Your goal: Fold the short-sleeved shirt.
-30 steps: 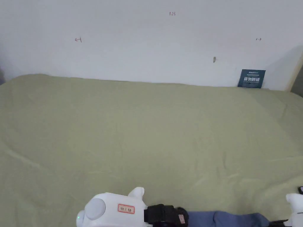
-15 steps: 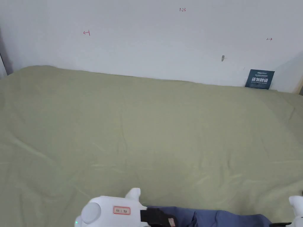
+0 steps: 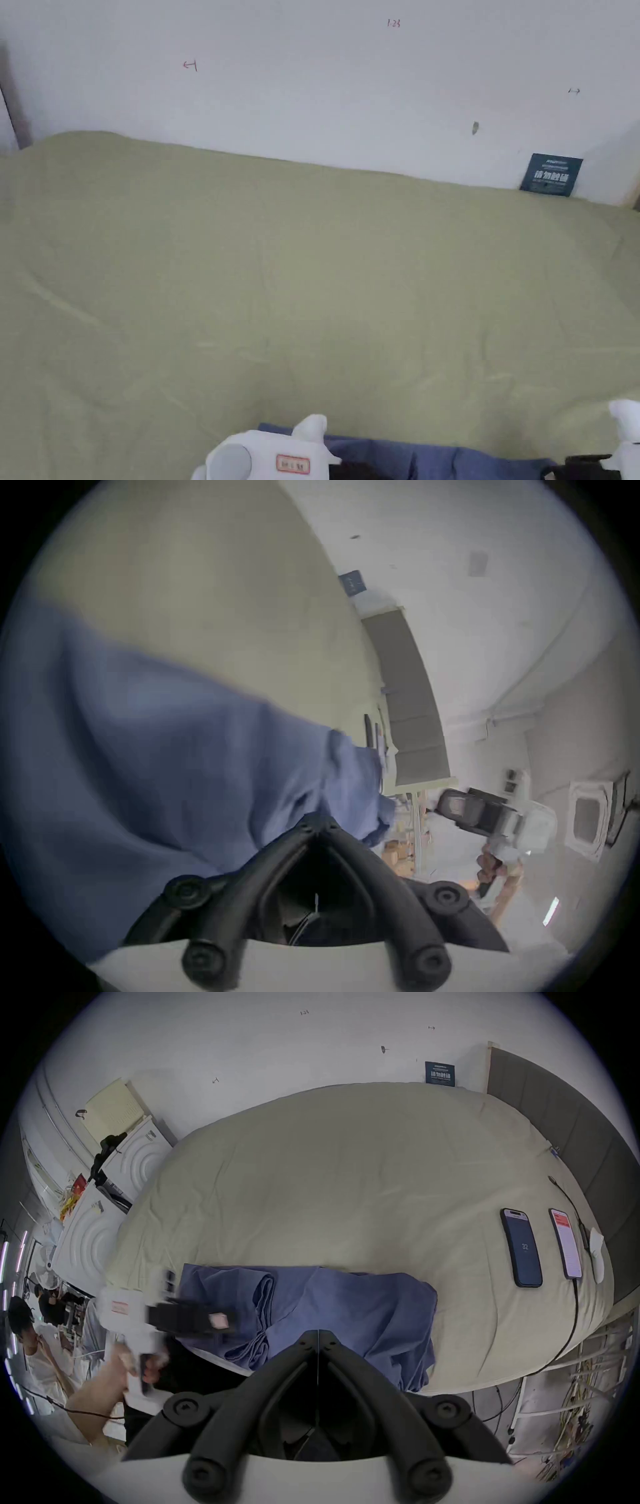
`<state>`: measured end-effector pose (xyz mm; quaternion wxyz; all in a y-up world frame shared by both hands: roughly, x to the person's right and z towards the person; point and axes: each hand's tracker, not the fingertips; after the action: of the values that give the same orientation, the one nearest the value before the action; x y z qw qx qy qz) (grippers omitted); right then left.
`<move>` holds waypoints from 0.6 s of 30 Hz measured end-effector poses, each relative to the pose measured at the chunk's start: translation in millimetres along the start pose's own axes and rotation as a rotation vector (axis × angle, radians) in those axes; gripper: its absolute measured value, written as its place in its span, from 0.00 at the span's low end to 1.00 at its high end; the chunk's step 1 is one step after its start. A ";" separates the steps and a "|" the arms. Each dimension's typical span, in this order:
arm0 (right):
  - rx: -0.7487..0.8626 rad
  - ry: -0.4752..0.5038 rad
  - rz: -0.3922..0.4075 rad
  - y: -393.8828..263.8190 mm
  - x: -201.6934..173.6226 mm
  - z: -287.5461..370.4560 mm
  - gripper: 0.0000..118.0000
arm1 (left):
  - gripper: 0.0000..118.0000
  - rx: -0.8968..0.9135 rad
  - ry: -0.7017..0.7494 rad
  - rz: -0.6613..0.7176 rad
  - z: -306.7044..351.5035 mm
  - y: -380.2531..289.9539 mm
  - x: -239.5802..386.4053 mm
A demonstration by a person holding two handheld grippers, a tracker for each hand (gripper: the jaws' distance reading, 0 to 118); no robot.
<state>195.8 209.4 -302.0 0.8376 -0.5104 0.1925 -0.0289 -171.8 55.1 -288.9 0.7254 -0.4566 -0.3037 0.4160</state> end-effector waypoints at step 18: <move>-0.036 -0.001 0.044 3.0 -10.8 -6.4 0.00 | 1.00 -0.017 0.145 0.064 123.0 27.5 -79.0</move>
<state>183.1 208.1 -304.0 0.8288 -0.5211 0.2037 -0.0068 -318.7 42.5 -269.8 0.7281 -0.5011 -0.2390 0.4021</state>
